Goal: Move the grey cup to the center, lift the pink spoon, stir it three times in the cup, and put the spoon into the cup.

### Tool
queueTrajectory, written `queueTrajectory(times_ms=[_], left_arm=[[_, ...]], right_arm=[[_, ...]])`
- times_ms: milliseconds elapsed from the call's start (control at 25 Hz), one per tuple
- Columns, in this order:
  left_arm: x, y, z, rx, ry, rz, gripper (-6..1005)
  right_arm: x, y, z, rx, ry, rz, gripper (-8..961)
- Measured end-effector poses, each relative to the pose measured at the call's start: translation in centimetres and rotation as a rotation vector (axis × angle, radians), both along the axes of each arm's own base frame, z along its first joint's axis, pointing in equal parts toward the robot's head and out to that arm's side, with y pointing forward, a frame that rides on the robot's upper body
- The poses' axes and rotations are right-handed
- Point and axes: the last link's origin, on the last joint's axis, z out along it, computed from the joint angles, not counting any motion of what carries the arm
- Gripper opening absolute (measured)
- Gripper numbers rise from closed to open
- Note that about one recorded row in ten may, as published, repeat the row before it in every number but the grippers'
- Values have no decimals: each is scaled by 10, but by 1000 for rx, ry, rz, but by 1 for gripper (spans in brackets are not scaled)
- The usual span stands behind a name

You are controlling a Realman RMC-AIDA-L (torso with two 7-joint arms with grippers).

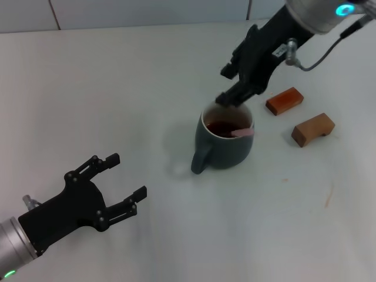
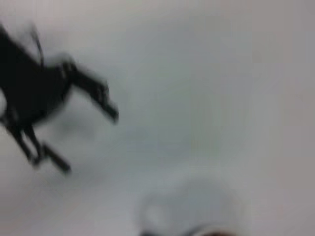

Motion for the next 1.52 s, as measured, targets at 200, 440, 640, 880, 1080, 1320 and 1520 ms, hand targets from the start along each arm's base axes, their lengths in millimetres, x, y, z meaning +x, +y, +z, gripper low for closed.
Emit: queueTrajectory(times_ms=[200, 440, 640, 880, 1080, 1320, 1520], left_arm=[[-1, -2, 0, -4, 5, -3, 859], [1, -5, 0, -11, -5, -21, 859], [1, -7, 0, -21, -2, -32, 859], [0, -7, 1, -24, -4, -27, 859], [1, -7, 1, -24, -6, -29, 859], [1, -7, 0, -24, -6, -29, 859], [1, -7, 0, -25, -2, -33, 859]], right_arm=[[29, -17, 28, 135, 328, 122, 549], [101, -40, 44, 270, 688, 155, 561], [175, -66, 45, 423, 943, 148, 565], [231, -95, 26, 468, 979, 50, 569], [258, -114, 9, 468, 936, -55, 573], [275, -129, -1, 469, 876, -110, 753], [279, -134, -6, 449, 851, -129, 753]])
